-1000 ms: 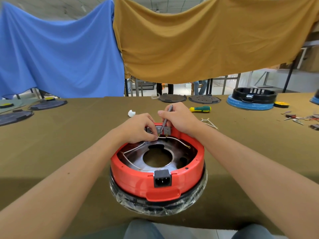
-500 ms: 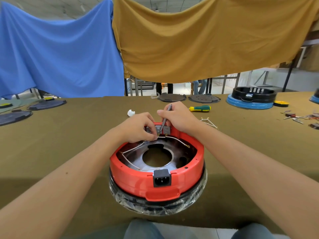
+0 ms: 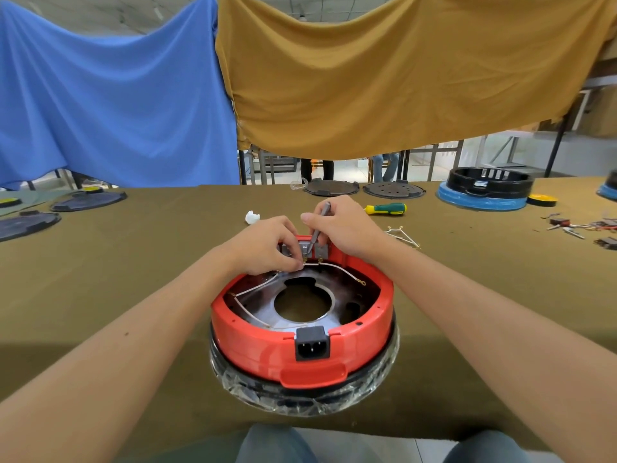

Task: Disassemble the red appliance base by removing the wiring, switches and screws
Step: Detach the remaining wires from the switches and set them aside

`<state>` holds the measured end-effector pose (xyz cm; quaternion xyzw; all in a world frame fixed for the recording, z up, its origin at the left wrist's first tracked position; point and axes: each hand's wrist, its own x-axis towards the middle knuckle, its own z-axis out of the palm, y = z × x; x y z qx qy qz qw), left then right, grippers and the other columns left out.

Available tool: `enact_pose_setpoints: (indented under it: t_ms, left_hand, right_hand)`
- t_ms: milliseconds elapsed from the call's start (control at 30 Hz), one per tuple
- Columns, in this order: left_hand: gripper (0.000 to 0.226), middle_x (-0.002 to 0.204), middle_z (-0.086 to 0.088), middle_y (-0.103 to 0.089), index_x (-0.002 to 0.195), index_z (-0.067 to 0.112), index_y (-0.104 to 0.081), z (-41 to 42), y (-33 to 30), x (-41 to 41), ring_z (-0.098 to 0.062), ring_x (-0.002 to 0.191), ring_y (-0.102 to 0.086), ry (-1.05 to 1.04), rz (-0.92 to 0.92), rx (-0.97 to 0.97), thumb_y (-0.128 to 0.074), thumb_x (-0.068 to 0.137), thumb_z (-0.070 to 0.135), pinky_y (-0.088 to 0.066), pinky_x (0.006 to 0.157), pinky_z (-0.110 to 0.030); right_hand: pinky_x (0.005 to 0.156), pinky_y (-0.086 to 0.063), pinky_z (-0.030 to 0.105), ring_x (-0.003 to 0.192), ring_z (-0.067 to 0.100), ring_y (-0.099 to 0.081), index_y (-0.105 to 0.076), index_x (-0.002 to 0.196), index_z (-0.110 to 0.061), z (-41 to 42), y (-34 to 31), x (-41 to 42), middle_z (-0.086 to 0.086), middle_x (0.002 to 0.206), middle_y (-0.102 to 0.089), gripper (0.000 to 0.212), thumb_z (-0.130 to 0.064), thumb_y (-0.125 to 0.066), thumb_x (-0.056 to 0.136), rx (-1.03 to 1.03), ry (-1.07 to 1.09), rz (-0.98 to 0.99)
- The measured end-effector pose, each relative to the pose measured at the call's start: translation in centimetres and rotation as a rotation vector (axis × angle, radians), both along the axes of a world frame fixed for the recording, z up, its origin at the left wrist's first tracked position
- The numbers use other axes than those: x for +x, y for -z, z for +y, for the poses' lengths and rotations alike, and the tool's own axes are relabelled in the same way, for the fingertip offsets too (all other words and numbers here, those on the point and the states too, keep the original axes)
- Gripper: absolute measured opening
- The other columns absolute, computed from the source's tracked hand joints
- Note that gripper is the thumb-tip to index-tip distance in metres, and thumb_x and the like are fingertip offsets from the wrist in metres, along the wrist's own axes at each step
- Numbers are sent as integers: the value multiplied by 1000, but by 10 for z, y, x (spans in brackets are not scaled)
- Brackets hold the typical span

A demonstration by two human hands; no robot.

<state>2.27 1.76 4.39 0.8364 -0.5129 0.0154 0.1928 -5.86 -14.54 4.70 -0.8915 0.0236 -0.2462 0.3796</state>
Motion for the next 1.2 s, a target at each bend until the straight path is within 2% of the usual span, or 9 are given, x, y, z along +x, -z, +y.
enact_pose_setpoints:
  t_ms: [233,500,767,900,1000,1133,1200]
  left_hand:
    - [16,105,14,-51,71,39,-70,0,-1,0,5,94,-51,1,1,7,-77,80,26,-38,84,-22]
    - [14,109,11,-51,72,36,-71,0,-1,-2,-1,94,-51,-18,0,10,-77,80,26,-37,83,-22]
    - [18,105,16,-49,70,39,-70,0,0,1,1,94,-52,-12,17,13,-77,80,27,-38,82,-22]
    - [17,104,17,-50,70,39,-71,0,0,1,3,95,-52,1,18,7,-77,79,26,-40,85,-23]
    - [16,105,14,-51,70,38,-72,0,0,2,5,95,-51,-5,18,2,-78,79,26,-40,85,-23]
    - [20,105,13,-52,68,40,-70,0,1,2,14,94,-48,-3,10,-8,-78,79,25,-35,76,-9]
    - [18,105,12,-52,68,38,-71,0,1,2,19,94,-45,1,12,-11,-78,79,24,-36,76,-11]
  right_hand:
    - [77,-53,39,61,12,-60,-67,74,-10,0,0,2,1,60,-65,33,-32,-60,97,56,24,25]
    - [76,-56,40,73,21,-67,-69,79,-4,7,-2,-8,7,70,-69,31,-30,-63,95,-45,23,-31]
    - [79,-56,44,64,16,-63,-69,75,-7,2,-2,-4,6,63,-69,30,-29,-65,94,3,7,7]
    - [80,-54,43,59,12,-58,-67,72,-8,0,-1,0,2,58,-63,31,-28,-63,96,58,30,23]
    - [78,-53,40,61,12,-59,-68,77,-4,2,-2,0,2,60,-64,32,-29,-62,96,61,46,30]
    - [71,-52,35,70,22,-66,-69,79,-2,6,-3,-6,7,67,-68,34,-30,-61,96,-6,40,-18]
    - [70,-51,33,72,24,-67,-70,77,-3,7,-3,-8,9,67,-69,33,-29,-62,95,-35,39,-49]
